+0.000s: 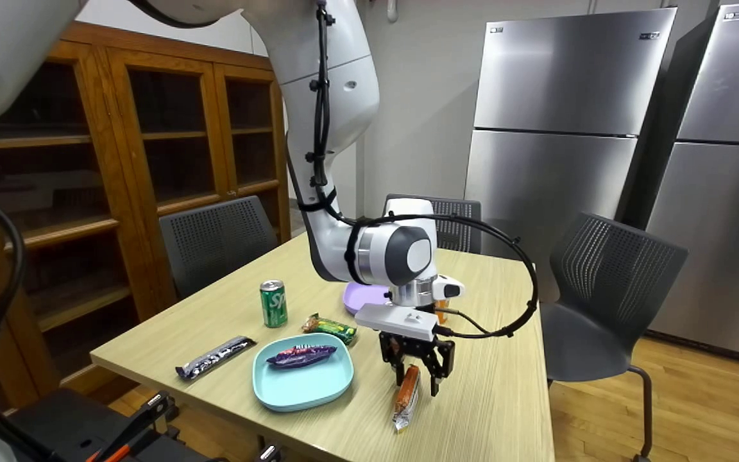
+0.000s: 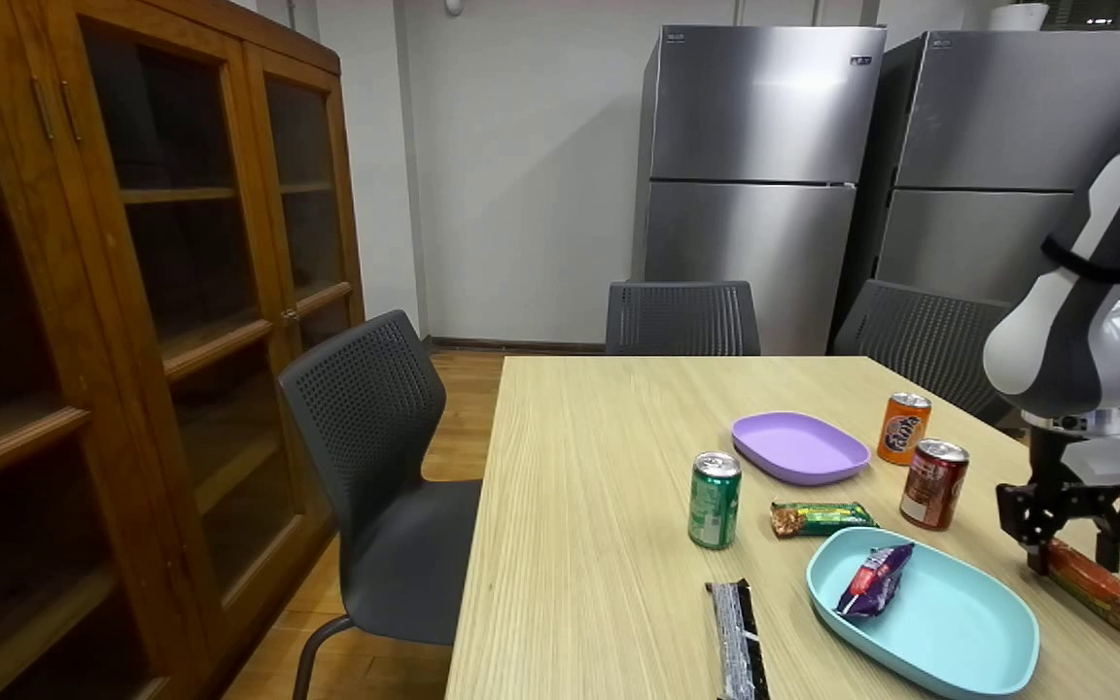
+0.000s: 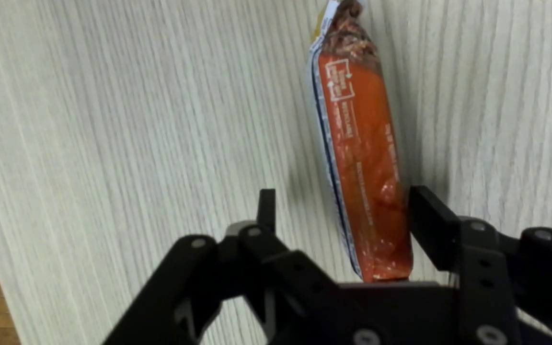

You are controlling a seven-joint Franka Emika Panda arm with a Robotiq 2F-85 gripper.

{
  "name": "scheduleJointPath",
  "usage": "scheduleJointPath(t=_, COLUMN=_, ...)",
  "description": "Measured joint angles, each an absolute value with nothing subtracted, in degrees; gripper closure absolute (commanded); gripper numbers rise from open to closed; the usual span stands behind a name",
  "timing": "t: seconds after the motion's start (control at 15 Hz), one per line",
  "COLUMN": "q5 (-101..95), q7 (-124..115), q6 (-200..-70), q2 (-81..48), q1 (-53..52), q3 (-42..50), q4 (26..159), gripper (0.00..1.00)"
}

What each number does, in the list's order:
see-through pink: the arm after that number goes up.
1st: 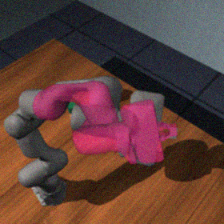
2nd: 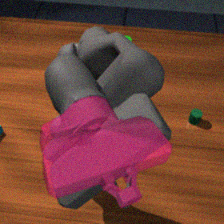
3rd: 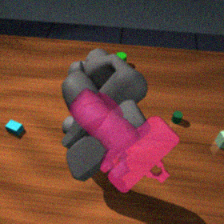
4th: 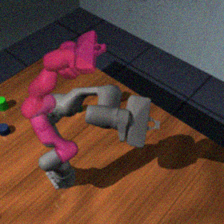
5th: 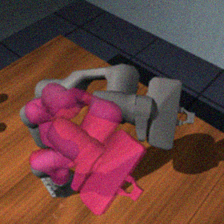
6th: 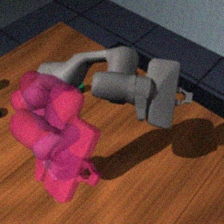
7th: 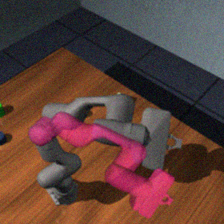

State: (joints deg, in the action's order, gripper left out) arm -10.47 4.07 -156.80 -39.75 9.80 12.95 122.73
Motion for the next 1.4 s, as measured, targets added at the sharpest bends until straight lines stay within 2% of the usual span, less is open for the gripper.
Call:
scheduleJointPath(t=0.33, q5=-10.5, q7=4.9, q6=-156.9, q2=-39.2, q1=10.1, q3=12.7, q4=122.6, gripper=0.97)
scheduleJointPath(t=0.47, q5=-10.5, q7=5.3, q6=-156.9, q2=-38.2, q1=10.2, q3=12.8, q4=122.8, gripper=0.93)
scheduleJointPath(t=1.4, q5=-15.8, q7=3.4, q6=-161.0, q2=-20.2, q1=5.4, q3=16.7, q4=139.4, gripper=0.93)
